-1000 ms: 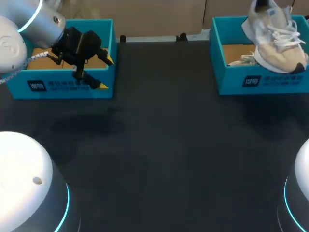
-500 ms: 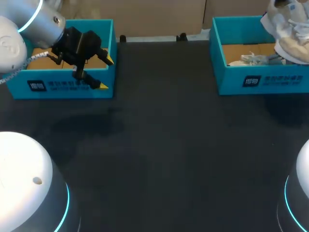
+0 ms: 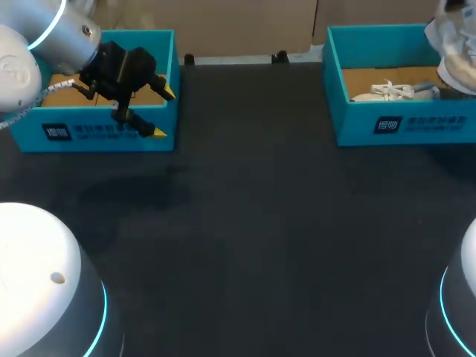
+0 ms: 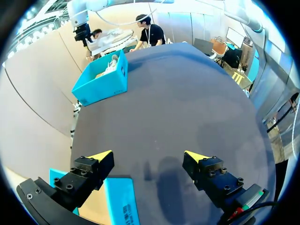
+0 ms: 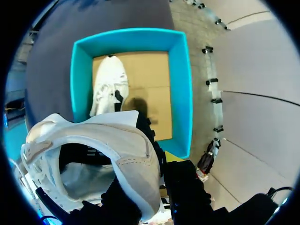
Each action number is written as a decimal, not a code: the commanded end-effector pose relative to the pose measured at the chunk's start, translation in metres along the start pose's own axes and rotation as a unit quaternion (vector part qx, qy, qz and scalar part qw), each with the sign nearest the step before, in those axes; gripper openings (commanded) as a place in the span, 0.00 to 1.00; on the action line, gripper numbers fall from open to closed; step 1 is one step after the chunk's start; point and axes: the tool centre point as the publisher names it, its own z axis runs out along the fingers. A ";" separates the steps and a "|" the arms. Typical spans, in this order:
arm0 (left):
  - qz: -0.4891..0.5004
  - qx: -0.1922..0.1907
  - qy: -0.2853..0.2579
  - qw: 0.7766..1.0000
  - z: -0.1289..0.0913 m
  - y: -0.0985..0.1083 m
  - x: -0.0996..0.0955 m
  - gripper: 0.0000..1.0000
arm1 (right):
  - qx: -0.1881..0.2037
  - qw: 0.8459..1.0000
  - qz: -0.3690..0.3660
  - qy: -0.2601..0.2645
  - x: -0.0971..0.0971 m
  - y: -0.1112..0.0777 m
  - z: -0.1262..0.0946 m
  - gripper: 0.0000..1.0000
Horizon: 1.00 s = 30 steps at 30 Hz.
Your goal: Take the shoe out of the shoebox, open the shoe tongue, remove and reinsert the insole, then place the shoe into the shoebox
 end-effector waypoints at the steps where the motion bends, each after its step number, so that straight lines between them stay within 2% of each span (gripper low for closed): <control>1: 0.000 -0.001 0.000 1.000 0.000 0.000 0.000 1.00 | -0.002 1.000 0.017 0.011 -0.023 -0.005 0.011 0.00; 7: 0.000 -0.001 0.000 1.000 0.000 0.000 0.000 1.00 | -0.007 0.997 0.080 0.013 -0.033 -0.012 0.017 0.00; 13: 0.000 -0.001 0.000 1.000 0.000 0.000 0.000 1.00 | -0.004 0.989 0.149 0.025 -0.023 -0.016 0.017 0.00; 17: 0.000 -0.001 0.000 1.000 0.000 0.000 0.000 1.00 | 0.010 0.977 0.209 0.030 -0.017 -0.022 0.017 0.00; 20: 0.000 -0.001 0.000 1.000 0.000 0.000 0.000 1.00 | 0.012 0.953 0.300 0.037 -0.010 -0.029 0.017 0.00; 25: 0.000 -0.001 0.000 1.000 0.000 0.000 0.000 1.00 | 0.041 0.922 0.385 0.019 -0.003 -0.034 0.014 0.00; 27: 0.000 -0.001 0.000 1.000 0.000 0.000 0.000 1.00 | 0.064 0.901 0.428 0.023 0.000 -0.036 0.014 0.00; 30: 0.000 -0.001 0.000 1.000 0.000 0.000 0.000 1.00 | 0.062 0.872 0.485 0.031 0.005 -0.041 0.015 0.00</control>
